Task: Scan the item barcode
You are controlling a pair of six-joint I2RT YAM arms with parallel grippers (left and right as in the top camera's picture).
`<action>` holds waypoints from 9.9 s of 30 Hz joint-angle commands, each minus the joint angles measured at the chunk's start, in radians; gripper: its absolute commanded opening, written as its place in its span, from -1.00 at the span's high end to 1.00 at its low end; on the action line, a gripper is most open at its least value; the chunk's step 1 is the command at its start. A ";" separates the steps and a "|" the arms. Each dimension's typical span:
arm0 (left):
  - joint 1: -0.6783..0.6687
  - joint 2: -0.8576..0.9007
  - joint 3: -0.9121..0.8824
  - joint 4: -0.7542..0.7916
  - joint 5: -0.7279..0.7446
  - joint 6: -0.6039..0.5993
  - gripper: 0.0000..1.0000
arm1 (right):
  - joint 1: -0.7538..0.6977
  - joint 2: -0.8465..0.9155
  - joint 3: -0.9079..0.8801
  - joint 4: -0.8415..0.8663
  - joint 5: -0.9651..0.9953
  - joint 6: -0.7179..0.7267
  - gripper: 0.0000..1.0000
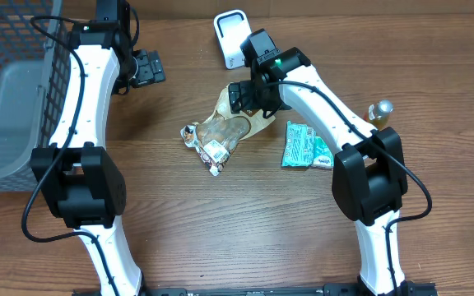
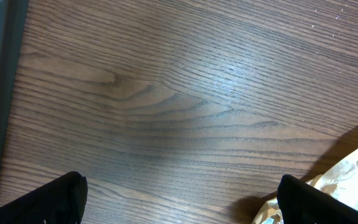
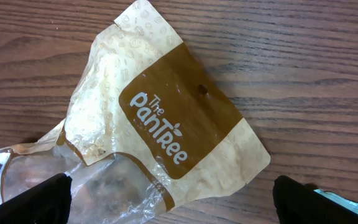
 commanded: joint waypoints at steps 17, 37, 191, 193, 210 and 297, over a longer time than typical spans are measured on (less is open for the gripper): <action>-0.004 -0.005 0.013 0.001 -0.010 0.019 -0.99 | -0.002 -0.033 0.011 0.005 -0.002 -0.005 -1.00; -0.004 -0.005 0.013 0.001 -0.010 0.019 -0.99 | -0.002 -0.033 0.011 0.005 -0.002 -0.005 -1.00; -0.213 -0.003 -0.450 0.177 0.188 -0.059 0.92 | -0.049 0.145 0.048 0.077 -0.218 -0.241 -0.98; -0.213 -0.003 -0.450 0.177 0.188 -0.059 0.92 | -0.049 0.154 0.044 0.076 -0.219 -0.241 -0.98; -0.214 -0.003 -0.450 0.177 0.189 -0.060 0.91 | -0.051 0.163 -0.082 0.087 -0.504 -0.276 -0.76; -0.053 -0.003 -0.509 0.035 0.018 -0.026 0.91 | -0.039 0.163 -0.082 0.065 -0.760 -0.232 -0.53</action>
